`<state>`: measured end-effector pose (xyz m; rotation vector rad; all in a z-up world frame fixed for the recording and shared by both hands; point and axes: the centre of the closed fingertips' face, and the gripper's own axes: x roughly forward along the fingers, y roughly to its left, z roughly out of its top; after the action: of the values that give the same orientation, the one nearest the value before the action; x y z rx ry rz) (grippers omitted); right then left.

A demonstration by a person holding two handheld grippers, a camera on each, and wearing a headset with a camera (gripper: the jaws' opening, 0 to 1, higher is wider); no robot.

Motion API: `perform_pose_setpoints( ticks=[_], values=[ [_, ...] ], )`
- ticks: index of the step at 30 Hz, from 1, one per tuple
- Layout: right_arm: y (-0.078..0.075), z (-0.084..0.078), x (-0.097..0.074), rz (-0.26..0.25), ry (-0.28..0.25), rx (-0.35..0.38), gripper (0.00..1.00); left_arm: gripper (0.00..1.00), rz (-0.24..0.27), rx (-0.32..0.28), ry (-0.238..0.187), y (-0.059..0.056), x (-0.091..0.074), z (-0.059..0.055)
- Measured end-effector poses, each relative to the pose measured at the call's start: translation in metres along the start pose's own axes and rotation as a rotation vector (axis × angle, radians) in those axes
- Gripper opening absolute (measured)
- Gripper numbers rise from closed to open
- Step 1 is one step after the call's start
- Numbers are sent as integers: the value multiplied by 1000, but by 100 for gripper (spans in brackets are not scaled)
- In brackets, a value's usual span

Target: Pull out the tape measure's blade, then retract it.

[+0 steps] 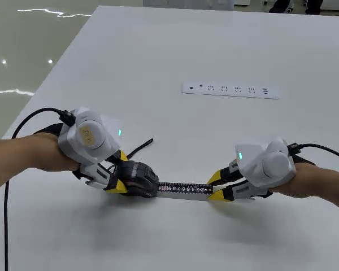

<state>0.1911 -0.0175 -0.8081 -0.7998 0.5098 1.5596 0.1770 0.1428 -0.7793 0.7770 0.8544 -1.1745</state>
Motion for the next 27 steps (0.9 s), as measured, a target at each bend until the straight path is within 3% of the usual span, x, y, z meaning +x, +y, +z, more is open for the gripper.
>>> perform_pose_setpoints(
  ticks=[27],
  values=[
    [2, -5, -4, -6, 1, 10, 12, 26, 2, 0, 2, 0, 1, -1]
  ],
)
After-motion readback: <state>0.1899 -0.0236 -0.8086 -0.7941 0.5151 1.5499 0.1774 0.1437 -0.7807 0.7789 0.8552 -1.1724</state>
